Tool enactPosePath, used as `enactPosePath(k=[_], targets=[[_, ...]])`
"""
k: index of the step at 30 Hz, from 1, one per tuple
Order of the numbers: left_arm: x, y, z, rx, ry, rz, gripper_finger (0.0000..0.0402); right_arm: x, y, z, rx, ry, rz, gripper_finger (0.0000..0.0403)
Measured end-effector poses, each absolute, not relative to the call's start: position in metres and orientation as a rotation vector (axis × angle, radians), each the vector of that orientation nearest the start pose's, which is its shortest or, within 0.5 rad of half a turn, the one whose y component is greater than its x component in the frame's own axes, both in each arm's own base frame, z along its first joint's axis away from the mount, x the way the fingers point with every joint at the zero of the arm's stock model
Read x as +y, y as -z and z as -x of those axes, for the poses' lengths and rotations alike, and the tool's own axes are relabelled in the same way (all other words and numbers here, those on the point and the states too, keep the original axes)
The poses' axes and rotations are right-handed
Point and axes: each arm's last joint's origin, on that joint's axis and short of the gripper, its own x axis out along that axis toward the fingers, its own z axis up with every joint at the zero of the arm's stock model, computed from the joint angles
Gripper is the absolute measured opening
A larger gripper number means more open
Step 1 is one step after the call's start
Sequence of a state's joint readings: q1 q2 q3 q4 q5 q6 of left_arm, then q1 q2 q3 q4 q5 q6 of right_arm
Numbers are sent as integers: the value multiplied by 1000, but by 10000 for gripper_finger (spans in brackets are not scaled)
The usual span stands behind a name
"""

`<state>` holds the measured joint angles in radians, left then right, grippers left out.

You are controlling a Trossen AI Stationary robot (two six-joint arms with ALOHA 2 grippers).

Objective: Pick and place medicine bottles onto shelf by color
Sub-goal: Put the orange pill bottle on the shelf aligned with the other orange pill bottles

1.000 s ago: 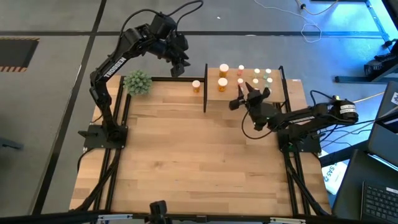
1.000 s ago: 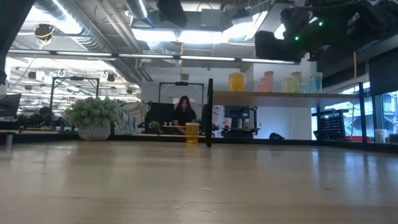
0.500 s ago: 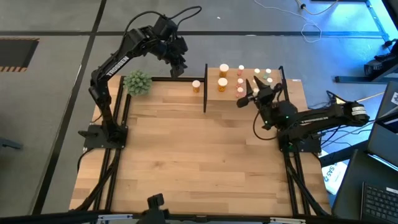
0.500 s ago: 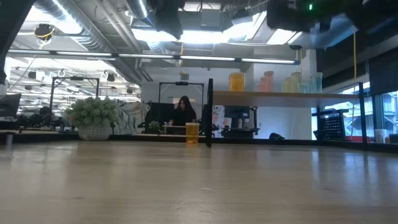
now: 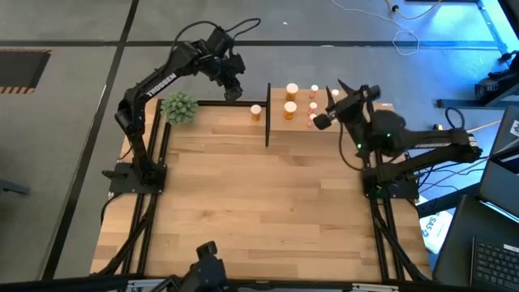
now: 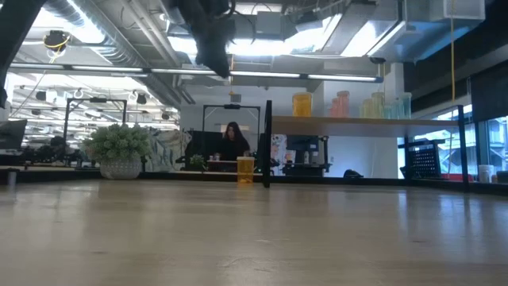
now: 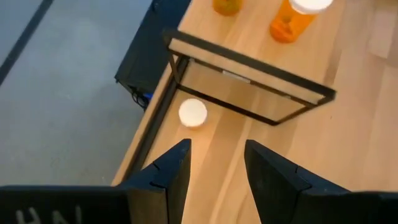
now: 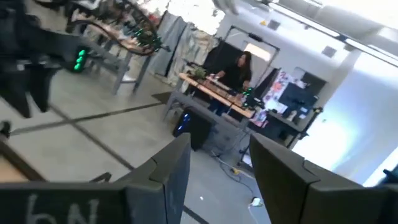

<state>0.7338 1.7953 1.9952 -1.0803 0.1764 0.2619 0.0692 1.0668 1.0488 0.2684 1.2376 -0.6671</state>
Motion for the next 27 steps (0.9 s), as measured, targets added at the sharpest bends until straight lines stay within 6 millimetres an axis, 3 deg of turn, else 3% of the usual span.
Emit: enactPosePath(k=[4,9,16,22,27], targets=[[247,-387,-281,832,-413,135,144,-12,-430,-209,234,1055,441,168],[248,-377,-284,840,-382,146,144,-18,-445,-195,295,755,246,168],[252,-366,-286,808,-345,159,144,-33,-442,-192,596,555,80,168],[262,-357,-297,777,-337,107,144,-47,-441,-208,677,369,-54,168],[268,-344,-305,816,-254,-14,144,-60,-438,-215,716,354,-72,168]])
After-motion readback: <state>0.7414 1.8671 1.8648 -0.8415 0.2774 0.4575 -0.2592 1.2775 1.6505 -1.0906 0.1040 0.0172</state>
